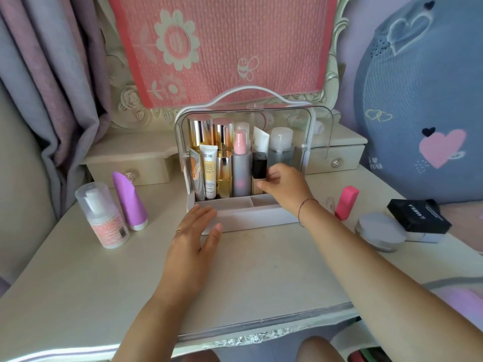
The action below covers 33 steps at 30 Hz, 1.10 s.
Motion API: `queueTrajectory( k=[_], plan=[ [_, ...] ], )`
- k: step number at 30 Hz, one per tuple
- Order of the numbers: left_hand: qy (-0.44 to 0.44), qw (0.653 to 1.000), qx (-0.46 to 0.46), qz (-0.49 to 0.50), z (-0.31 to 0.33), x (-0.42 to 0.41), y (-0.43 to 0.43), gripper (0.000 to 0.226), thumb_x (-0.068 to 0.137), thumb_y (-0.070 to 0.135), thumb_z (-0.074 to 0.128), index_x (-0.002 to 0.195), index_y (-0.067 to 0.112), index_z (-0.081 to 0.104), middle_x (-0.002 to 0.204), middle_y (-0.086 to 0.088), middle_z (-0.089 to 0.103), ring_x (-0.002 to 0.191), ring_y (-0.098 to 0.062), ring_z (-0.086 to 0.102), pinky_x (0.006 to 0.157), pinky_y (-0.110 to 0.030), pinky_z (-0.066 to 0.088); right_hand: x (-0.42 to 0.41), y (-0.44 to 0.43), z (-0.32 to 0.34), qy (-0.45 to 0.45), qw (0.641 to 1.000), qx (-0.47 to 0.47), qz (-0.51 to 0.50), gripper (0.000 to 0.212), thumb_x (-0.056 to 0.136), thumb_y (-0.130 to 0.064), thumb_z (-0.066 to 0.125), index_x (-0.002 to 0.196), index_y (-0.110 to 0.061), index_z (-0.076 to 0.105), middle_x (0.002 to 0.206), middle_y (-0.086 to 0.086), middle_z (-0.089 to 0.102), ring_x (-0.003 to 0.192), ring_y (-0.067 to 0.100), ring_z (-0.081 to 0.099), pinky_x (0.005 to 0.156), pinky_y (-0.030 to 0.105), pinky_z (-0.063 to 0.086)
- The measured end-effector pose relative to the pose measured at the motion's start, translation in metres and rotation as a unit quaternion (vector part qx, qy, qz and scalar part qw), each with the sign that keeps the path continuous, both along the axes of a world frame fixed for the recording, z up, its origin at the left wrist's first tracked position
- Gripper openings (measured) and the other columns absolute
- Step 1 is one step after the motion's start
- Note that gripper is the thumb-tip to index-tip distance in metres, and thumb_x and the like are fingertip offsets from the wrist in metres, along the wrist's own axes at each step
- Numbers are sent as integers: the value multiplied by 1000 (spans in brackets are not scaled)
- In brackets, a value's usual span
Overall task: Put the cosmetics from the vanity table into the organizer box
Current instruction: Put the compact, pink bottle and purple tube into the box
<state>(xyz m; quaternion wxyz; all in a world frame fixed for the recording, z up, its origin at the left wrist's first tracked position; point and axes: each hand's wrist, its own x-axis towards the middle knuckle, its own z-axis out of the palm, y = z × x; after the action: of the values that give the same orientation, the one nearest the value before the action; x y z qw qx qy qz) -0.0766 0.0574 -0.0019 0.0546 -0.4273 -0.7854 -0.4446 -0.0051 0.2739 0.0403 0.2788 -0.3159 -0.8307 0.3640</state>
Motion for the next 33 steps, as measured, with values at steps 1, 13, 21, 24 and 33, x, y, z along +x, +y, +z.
queueTrajectory(
  k=[1, 13, 21, 24, 33],
  plan=[
    [-1, 1000, 2, -1, 0, 0, 0, 36, 91, 26, 54, 125, 15, 60, 139, 2, 52, 137, -7, 33, 109, -18, 20, 7, -4, 1, 17, 1000, -2, -2, 31, 80, -23, 72, 107, -11, 62, 105, 6, 68, 94, 18, 64, 86, 29, 51],
    [13, 1000, -2, -6, -2, -2, 2, 34, 91, 23, 54, 122, 10, 62, 136, -5, 54, 133, -13, 39, 109, -25, 24, 196, 1, -28, -16, 979, 66, -191, 39, 75, -31, 75, 110, -23, 63, 116, -2, 66, 107, 20, 58, 84, 29, 42],
    [20, 1000, -10, -2, 1, 1, 2, 32, 92, 19, 54, 121, 6, 61, 134, -9, 55, 131, -19, 43, 107, -23, 26, 200, -6, -36, -155, 958, 137, -201, 46, 79, -44, 68, 119, -25, 56, 122, 0, 64, 105, 32, 61, 80, 35, 46],
    [15, 1000, -5, -3, 1, 2, 3, 31, 92, 17, 54, 120, 4, 62, 133, -11, 56, 130, -22, 45, 106, -25, 28, 204, -17, -38, -108, 973, 131, -158, 43, 78, -39, 71, 117, -25, 59, 121, -3, 65, 105, 26, 61, 84, 34, 48],
    [14, 1000, -4, -7, 1, 3, 3, 30, 92, 15, 54, 119, 3, 62, 132, -12, 57, 129, -22, 45, 106, -25, 27, 198, -16, -34, -89, 988, 4, -126, 65, 71, -51, 71, 127, -25, 51, 118, -7, 58, 114, 16, 52, 86, 29, 39]
  ],
)
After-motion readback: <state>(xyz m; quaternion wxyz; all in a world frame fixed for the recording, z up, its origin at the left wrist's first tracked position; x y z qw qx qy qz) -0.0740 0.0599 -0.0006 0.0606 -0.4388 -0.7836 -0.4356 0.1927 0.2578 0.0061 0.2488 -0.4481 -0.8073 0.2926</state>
